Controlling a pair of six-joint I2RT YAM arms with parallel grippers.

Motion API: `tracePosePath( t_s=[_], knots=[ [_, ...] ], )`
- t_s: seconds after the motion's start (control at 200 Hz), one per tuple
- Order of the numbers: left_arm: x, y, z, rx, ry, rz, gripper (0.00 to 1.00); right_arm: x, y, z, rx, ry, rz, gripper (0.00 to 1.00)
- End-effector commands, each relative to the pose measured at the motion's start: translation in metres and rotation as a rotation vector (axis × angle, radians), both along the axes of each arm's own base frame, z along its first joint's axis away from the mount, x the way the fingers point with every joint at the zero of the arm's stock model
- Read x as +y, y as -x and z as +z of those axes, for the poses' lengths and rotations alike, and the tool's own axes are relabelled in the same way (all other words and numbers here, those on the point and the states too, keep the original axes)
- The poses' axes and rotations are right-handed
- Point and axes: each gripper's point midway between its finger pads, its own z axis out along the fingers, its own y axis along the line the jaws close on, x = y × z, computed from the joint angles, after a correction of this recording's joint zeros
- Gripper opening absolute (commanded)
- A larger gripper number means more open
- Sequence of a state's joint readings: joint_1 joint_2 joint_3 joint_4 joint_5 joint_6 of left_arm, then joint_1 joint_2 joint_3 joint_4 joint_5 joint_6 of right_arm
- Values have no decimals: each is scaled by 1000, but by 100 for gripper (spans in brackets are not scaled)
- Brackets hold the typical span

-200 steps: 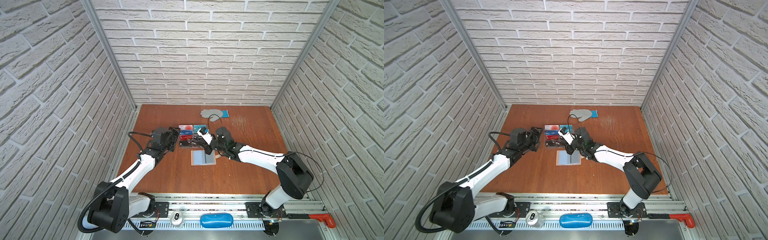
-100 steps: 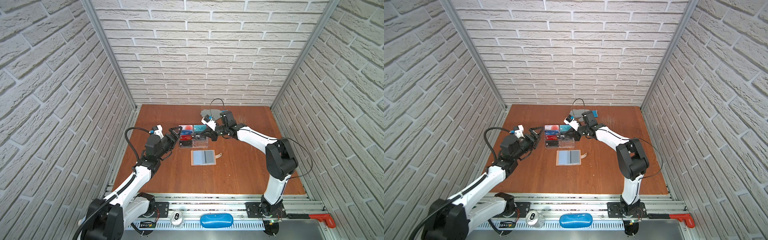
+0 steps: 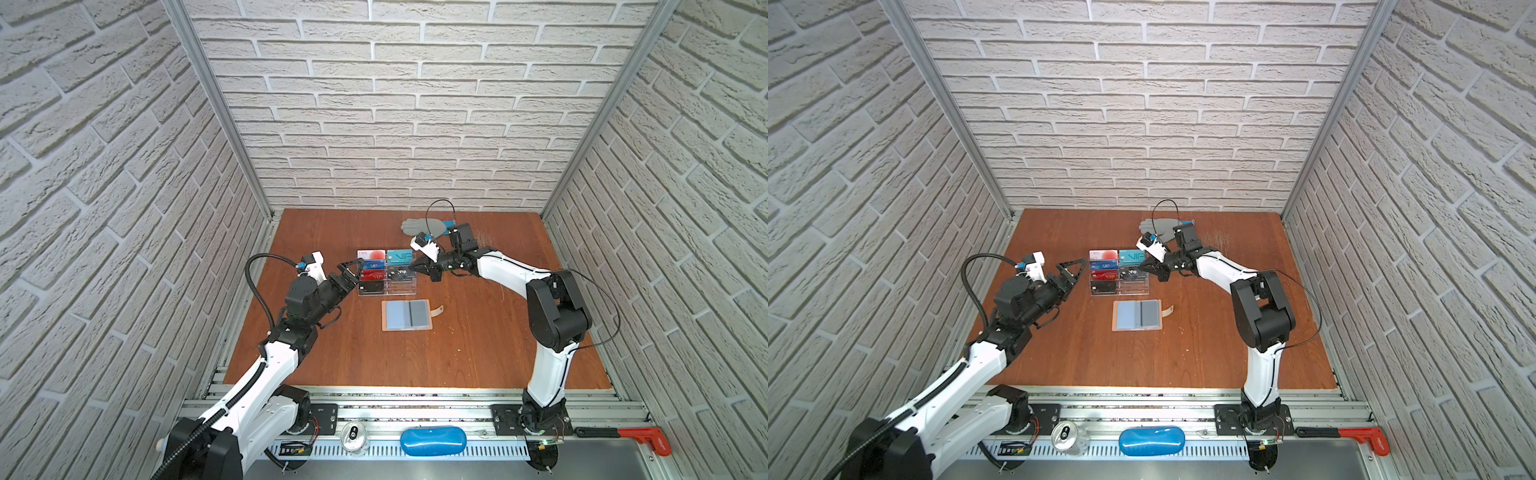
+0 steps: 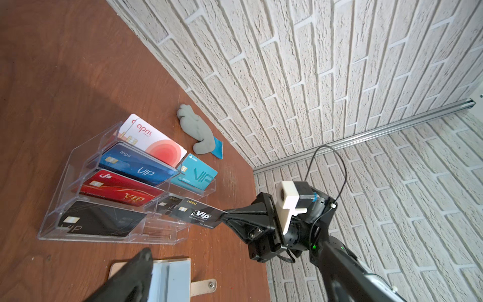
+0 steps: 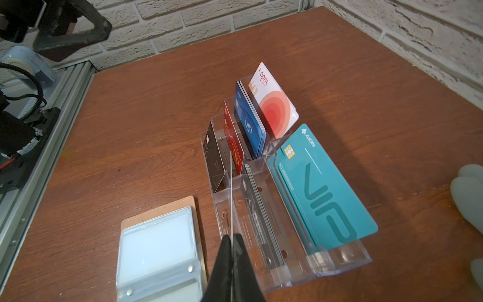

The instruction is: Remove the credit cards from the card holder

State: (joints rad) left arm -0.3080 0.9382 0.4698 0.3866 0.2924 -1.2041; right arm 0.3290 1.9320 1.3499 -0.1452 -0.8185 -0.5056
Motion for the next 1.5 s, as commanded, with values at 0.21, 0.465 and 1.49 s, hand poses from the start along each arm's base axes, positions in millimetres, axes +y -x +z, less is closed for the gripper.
tracePosePath(
  t_s=[0.21, 0.465, 1.49],
  knots=[
    [-14, 1, 17, -95, -8, -49, 98, 0, -15, 6, -143, 38, 41, 6],
    [-23, -4, 11, -88, -6, -66, 98, 3, -23, -4, -143, 60, 62, 6],
    [-45, -11, -2, -76, -18, -108, 98, 10, -21, -35, -151, 38, 114, 8]
  ],
)
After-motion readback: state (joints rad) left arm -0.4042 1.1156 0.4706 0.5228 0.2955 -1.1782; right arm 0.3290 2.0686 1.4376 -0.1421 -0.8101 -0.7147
